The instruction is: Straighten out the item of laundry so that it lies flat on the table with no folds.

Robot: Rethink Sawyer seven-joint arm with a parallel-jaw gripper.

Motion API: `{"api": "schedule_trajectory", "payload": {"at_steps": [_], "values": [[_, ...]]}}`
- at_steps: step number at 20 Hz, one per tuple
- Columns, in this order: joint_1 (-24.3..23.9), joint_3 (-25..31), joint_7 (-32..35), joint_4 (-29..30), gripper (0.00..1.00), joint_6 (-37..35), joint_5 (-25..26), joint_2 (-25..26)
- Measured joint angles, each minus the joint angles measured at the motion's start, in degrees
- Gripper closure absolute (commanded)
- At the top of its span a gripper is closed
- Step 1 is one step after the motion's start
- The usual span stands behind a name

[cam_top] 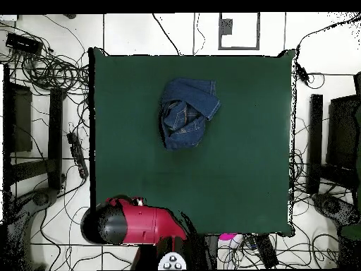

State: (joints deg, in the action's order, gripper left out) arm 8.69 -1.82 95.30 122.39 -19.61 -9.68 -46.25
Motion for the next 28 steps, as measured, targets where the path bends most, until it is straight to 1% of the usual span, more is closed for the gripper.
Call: {"api": "schedule_trajectory", "payload": {"at_steps": [7, 10, 18, 23, 28], "values": [[-0.6, -1.7, 0.0, -3.8, 0.00, 0.5, -0.5, 8.8], [-1.2, -2.0, 0.0, -5.6, 0.00, 2.4, -0.5, 12.8], [-1.1, -3.2, 0.0, -10.4, 0.00, 7.6, -0.6, 21.5], [0.0, -4.5, 0.0, -12.3, 0.00, 4.7, -0.7, 22.0], [1.3, -6.9, 0.0, -15.7, 0.00, 2.2, -1.0, 22.7]]}}
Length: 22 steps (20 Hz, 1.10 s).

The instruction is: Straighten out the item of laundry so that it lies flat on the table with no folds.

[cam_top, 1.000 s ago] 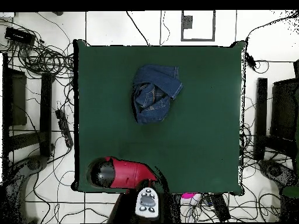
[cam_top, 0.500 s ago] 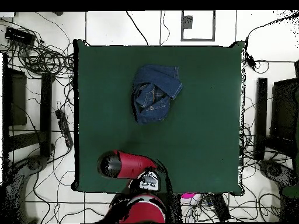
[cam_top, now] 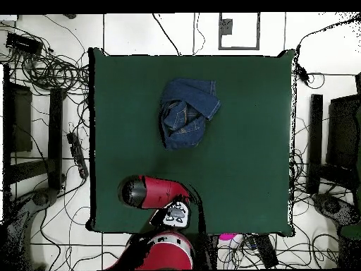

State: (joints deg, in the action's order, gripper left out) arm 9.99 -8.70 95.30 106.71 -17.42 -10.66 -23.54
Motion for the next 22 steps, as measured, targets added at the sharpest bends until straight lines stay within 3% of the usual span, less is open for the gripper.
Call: {"api": "schedule_trajectory", "payload": {"at_steps": [13, 22], "values": [[-0.1, -3.7, 0.0, -12.7, 0.00, -4.3, -0.8, 0.8], [1.0, -5.8, 0.3, -14.4, 0.00, -10.0, -2.4, -1.9]]}}
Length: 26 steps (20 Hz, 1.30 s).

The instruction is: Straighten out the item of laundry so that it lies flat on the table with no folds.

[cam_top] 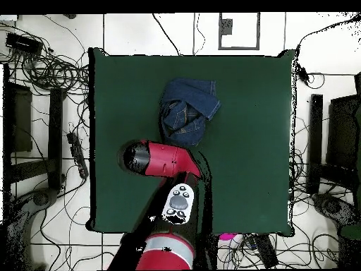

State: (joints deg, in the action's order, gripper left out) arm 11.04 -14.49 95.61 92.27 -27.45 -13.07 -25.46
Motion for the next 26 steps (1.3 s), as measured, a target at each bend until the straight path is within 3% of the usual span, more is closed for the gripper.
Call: {"api": "schedule_trajectory", "payload": {"at_steps": [13, 26], "values": [[2.2, -4.3, 4.1, -1.2, 0.00, -12.8, -1.4, -5.7], [-0.1, -6.4, 4.2, -7.2, 0.00, -13.8, -1.4, -5.4]]}}
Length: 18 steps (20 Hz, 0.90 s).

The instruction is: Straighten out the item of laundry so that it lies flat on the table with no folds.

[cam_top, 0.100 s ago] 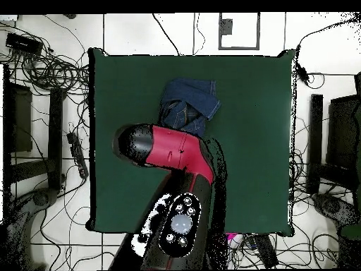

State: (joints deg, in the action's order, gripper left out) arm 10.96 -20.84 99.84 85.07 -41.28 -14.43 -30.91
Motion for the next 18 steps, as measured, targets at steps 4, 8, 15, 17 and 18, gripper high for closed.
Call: {"api": "schedule_trajectory", "payload": {"at_steps": [4, 8, 15, 17, 18], "values": [[-1.8, 0.0, 0.0, -0.7, 0.00, 2.1, 0.0, 0.4], [-3.5, 0.0, 0.0, -0.7, 0.00, 5.8, 0.0, 1.0], [-3.6, 0.0, 0.0, -0.7, 0.00, 7.3, 0.0, 1.6], [-3.6, 0.0, 0.0, -0.7, 0.00, 7.5, 0.0, 1.6], [-3.6, 0.0, 0.0, -0.7, 0.00, 7.9, 0.0, 1.7]]}}
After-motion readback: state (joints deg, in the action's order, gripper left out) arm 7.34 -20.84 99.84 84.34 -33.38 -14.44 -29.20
